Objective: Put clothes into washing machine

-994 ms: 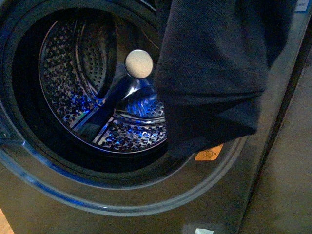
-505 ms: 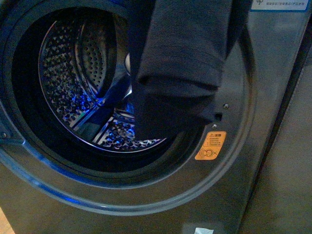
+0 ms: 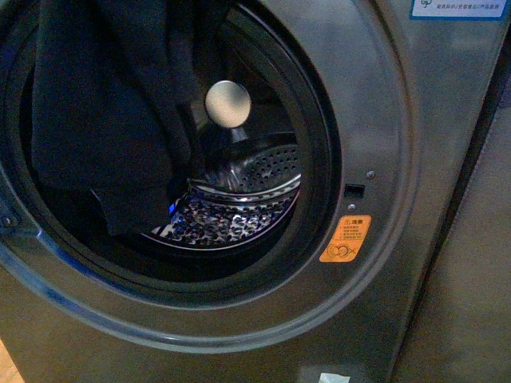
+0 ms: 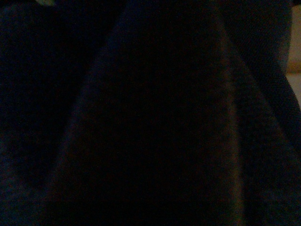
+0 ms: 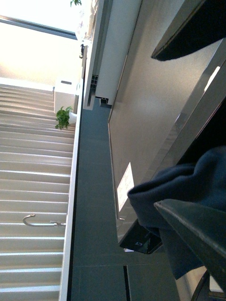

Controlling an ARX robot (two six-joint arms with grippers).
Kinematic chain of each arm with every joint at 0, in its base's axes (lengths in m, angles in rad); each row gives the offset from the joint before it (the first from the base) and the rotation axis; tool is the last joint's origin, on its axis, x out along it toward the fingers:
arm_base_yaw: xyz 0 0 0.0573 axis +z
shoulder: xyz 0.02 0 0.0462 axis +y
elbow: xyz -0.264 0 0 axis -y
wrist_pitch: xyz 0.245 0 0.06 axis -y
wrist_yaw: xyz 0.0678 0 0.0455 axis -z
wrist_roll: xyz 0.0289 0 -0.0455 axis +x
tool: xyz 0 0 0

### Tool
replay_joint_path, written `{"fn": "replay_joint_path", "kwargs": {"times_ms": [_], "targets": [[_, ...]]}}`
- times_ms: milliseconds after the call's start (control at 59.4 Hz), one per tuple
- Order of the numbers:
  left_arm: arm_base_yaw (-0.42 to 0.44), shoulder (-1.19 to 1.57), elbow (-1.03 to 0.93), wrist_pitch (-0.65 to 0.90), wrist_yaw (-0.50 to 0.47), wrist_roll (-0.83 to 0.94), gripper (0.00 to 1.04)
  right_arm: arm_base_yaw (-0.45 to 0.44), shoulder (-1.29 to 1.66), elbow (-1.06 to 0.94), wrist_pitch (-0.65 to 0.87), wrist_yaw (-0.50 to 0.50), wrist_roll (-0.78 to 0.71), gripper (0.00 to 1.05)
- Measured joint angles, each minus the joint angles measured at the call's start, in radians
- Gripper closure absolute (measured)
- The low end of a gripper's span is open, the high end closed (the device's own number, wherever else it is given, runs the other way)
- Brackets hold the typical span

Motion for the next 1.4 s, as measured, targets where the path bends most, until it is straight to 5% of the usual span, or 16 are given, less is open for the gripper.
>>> {"fn": "replay_joint_path", "kwargs": {"times_ms": [51, 253, 522, 707, 1044, 1398], "targets": [[0.039, -0.018, -0.055, 0.016, 0.028, 0.001, 0.92, 0.0, 0.0, 0.0, 0.0, 0.0, 0.001, 0.06], [0.142, -0.071, -0.263, 0.101, 0.125, 0.003, 0.92, 0.0, 0.0, 0.0, 0.0, 0.0, 0.0, 0.07], [0.136, -0.073, -0.457, 0.236, 0.195, 0.039, 0.92, 0.0, -0.001, 0.0, 0.002, 0.006, 0.0, 0.07], [0.084, -0.021, -0.53, 0.327, 0.198, 0.064, 0.92, -0.003, -0.122, -0.221, 0.169, 0.499, 0.018, 0.07], [0.065, 0.212, -0.539, 0.509, 0.179, 0.052, 0.92, -0.053, -0.435, -0.856, 0.242, 0.666, 0.154, 0.07], [0.065, 0.484, -0.451, 0.64, 0.163, 0.026, 0.92, -0.188, -0.685, -1.323, 0.307, 0.517, 0.068, 0.64]]}}
